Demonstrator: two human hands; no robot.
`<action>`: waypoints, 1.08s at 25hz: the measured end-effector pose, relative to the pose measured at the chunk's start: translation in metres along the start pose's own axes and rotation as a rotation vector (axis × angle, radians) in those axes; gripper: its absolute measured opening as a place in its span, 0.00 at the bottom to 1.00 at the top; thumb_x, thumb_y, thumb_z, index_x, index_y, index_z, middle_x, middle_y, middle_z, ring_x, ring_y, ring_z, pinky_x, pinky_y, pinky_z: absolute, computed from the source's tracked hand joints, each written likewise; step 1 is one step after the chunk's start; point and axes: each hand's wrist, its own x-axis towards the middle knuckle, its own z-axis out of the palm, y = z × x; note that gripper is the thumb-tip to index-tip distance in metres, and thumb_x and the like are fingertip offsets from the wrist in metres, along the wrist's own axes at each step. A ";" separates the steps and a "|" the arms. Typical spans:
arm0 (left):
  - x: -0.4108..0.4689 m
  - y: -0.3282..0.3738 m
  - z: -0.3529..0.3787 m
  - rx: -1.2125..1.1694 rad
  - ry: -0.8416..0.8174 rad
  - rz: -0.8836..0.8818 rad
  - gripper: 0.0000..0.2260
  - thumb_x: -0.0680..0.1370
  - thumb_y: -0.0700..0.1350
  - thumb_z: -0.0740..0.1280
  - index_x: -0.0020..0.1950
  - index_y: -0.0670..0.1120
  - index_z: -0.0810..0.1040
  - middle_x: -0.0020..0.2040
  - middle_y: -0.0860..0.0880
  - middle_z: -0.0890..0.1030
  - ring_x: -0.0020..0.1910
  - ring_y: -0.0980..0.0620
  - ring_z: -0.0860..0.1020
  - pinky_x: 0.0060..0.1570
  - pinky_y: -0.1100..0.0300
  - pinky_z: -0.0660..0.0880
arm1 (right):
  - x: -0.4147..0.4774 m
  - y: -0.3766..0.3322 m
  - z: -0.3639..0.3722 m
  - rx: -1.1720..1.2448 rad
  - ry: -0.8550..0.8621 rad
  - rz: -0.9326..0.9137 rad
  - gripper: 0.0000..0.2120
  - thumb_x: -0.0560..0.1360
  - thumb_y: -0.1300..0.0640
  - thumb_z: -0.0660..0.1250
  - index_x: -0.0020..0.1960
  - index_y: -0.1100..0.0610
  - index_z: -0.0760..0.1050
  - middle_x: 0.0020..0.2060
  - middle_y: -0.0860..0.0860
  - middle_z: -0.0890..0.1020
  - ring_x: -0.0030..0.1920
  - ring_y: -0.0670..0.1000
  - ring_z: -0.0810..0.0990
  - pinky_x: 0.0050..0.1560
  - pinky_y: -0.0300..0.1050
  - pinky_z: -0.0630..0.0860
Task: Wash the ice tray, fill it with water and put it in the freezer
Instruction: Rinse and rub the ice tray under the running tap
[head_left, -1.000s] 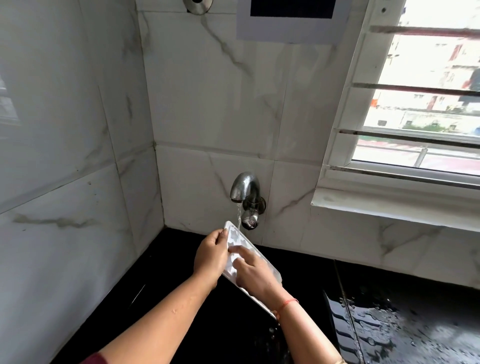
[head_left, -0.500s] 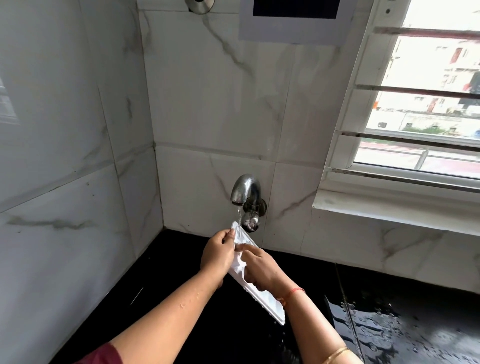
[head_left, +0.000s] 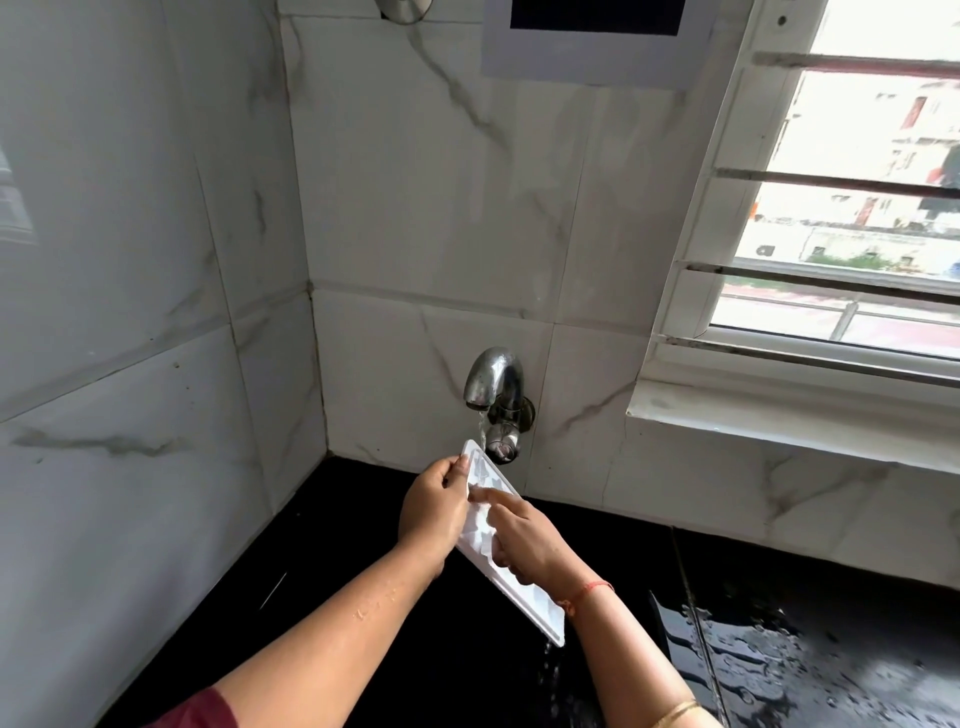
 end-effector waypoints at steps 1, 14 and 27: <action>0.000 -0.001 -0.001 -0.015 0.021 -0.002 0.13 0.79 0.50 0.60 0.50 0.43 0.79 0.38 0.50 0.78 0.38 0.51 0.75 0.41 0.61 0.69 | -0.001 0.000 0.001 -0.004 -0.013 -0.005 0.20 0.75 0.61 0.52 0.62 0.49 0.73 0.26 0.49 0.70 0.17 0.40 0.67 0.19 0.32 0.60; -0.004 -0.004 0.002 -0.010 0.049 0.000 0.13 0.79 0.49 0.60 0.51 0.43 0.79 0.39 0.49 0.78 0.41 0.50 0.76 0.44 0.61 0.69 | -0.006 0.000 0.002 -0.023 -0.013 -0.011 0.18 0.75 0.61 0.54 0.60 0.52 0.74 0.25 0.49 0.69 0.18 0.40 0.67 0.19 0.32 0.60; -0.011 -0.003 -0.001 -0.024 0.080 0.004 0.13 0.79 0.50 0.60 0.54 0.43 0.79 0.42 0.48 0.79 0.43 0.50 0.77 0.45 0.62 0.69 | -0.003 0.005 0.003 0.024 0.001 0.004 0.17 0.74 0.61 0.53 0.54 0.47 0.76 0.24 0.48 0.68 0.17 0.40 0.67 0.19 0.33 0.59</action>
